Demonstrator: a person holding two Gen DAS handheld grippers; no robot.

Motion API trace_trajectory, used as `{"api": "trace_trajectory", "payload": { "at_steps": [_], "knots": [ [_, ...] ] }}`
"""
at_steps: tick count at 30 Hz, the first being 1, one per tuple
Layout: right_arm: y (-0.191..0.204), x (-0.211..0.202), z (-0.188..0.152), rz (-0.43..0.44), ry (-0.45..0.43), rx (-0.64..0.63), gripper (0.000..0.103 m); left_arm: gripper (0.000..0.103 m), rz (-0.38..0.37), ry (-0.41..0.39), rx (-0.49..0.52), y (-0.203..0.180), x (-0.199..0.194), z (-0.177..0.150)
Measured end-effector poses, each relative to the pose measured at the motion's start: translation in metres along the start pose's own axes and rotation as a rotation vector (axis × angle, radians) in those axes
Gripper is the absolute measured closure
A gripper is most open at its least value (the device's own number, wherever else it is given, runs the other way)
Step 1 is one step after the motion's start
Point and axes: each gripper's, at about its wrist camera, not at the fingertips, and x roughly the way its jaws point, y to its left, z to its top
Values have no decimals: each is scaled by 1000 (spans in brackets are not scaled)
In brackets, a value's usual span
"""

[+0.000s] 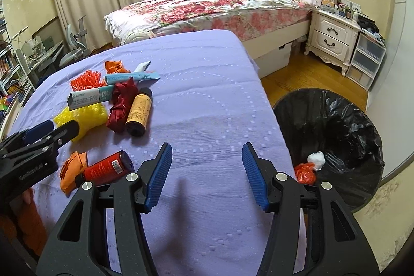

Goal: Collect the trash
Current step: 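Return to the table and grasp the yellow foam net with the left tool, then grasp the red spray can with the right tool while the left tool holds the yellow net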

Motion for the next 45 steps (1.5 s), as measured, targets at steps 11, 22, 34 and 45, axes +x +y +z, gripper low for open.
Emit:
{"api": "trace_trajectory", "payload": {
  "at_steps": [11,22,34,45],
  "knots": [
    [3,5,-1,9,10,1,48,67,-25,13,52,-3,3,-6],
    [26,-8,-7,51,-4,-48,45,68,-12,-32,-8,22,-40,-23],
    [79,-16,-20,143,9,-164,34,68,86,-32,-112,80,-62,-47],
    [99,-2,-30,131,61,-226,33,68,100,-19,-170,106,-59,-57]
  ]
}}
